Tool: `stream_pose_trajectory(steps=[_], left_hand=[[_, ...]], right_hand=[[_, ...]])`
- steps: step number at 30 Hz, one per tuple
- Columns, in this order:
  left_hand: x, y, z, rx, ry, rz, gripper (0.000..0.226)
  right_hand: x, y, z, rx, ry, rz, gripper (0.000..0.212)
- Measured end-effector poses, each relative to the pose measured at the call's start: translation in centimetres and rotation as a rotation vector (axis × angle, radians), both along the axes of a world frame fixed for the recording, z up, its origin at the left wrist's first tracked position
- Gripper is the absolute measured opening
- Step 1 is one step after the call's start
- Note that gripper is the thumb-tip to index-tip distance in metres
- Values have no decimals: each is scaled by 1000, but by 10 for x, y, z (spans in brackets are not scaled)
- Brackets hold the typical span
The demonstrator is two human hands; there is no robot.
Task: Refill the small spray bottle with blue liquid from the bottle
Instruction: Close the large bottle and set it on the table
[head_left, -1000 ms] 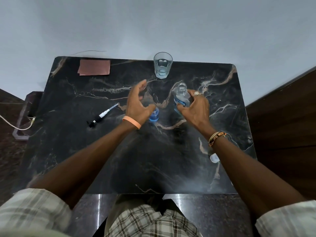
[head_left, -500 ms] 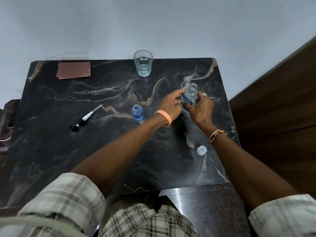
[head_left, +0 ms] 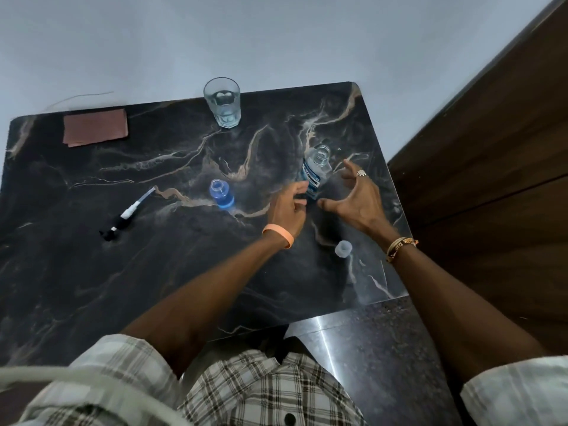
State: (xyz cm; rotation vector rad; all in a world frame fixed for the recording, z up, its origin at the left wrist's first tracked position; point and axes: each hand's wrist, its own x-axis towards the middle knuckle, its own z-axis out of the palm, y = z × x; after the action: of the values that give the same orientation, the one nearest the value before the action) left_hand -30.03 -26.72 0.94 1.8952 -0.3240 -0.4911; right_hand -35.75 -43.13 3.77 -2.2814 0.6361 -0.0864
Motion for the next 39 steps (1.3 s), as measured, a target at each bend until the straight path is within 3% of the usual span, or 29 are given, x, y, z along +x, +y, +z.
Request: stream_pose_trajectory(steps=[7, 12, 20, 24, 32, 39], left_hand=[[-46, -9, -21, 132, 100, -192, 40], [-64, -20, -23, 216, 166, -333, 45], [-76, -21, -20, 171, 227, -285, 38], [-62, -26, 4, 148, 58, -286, 41], [13, -38, 101, -60, -422, -139, 37], [52, -18, 107, 41, -422, -122, 41]], right_hand=[[-72, -18, -11, 48, 102, -66, 70], [-99, -10, -28, 113, 280, -22, 71], [-107, 6, -34, 83, 201, 88, 34], [-91, 0, -15, -13, 145, 74, 43], [-10, -6, 66, -313, -304, 83, 43], [34, -3, 87, -332, -199, 261, 43]])
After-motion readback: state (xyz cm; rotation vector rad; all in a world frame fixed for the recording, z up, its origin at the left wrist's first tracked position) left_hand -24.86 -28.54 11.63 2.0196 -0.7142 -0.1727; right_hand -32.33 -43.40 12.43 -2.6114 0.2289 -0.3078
